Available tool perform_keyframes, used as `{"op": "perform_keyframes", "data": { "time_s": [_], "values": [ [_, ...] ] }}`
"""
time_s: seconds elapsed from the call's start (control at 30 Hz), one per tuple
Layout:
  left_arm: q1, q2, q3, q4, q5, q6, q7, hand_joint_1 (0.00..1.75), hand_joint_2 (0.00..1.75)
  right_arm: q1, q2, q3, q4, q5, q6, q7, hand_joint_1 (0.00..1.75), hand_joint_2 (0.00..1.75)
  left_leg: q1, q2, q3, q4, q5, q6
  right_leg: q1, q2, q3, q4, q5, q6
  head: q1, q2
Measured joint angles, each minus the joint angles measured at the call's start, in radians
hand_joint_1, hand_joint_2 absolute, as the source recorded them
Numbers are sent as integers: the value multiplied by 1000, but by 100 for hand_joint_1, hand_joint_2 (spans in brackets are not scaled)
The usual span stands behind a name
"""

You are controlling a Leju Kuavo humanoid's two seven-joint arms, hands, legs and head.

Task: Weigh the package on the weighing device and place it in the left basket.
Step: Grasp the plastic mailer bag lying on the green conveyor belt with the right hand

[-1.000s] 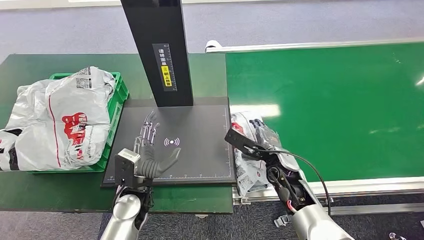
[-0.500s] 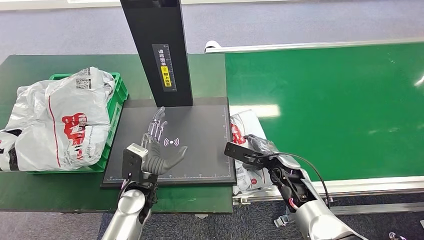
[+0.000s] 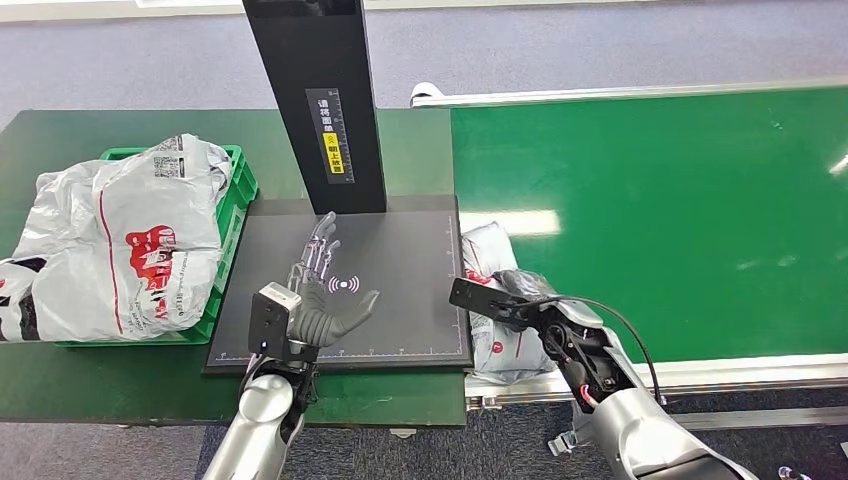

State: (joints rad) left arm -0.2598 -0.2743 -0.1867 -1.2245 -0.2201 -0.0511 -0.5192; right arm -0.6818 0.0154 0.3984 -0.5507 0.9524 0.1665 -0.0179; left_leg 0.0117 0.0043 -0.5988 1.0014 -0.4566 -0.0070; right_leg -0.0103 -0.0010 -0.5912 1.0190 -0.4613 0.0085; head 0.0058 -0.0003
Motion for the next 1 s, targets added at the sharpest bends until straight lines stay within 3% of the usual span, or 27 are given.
{"op": "perform_keyframes", "data": {
  "time_s": [0.23, 0.43, 0.5, 0.73, 1.0],
  "values": [
    [-4, 0, 2, 0, -1, -1, 0, 0, 175, -12, 0, 7, 7, -8, 5, -18, 175, 175, 0, 0, 0, 0, 0, 0, 0, 0, 0, 0, 0, 0, 0, 0],
    [15, 2, 8, -27, 0, 4, 3, 0, 175, 25, 10, 3, -34, -66, -180, -129, 175, 175, 0, 1, -2, 0, 0, 0, 0, 1, -2, 0, 0, 0, 0, 0],
    [25, 3, 12, -40, -1, 8, 0, 0, 175, 49, 11, -13, -71, -127, -199, -163, 175, 175, 0, 0, -5, 0, 0, 0, 0, 1, -4, 1, 0, 0, 0, 0],
    [34, 3, 17, -43, -17, 40, -32, 0, 175, 150, 35, -159, -281, -523, -203, -378, 175, 175, 0, 0, -17, 1, 2, 1, 0, 0, -17, 1, 2, 0, 0, 0],
    [34, 3, 17, -41, -19, 45, -37, 0, 175, 154, 57, -231, -417, -583, -204, -418, 175, 175, 0, 0, -16, 0, 1, 0, 0, 0, -17, 1, 1, 0, 0, 0]
  ]
}}
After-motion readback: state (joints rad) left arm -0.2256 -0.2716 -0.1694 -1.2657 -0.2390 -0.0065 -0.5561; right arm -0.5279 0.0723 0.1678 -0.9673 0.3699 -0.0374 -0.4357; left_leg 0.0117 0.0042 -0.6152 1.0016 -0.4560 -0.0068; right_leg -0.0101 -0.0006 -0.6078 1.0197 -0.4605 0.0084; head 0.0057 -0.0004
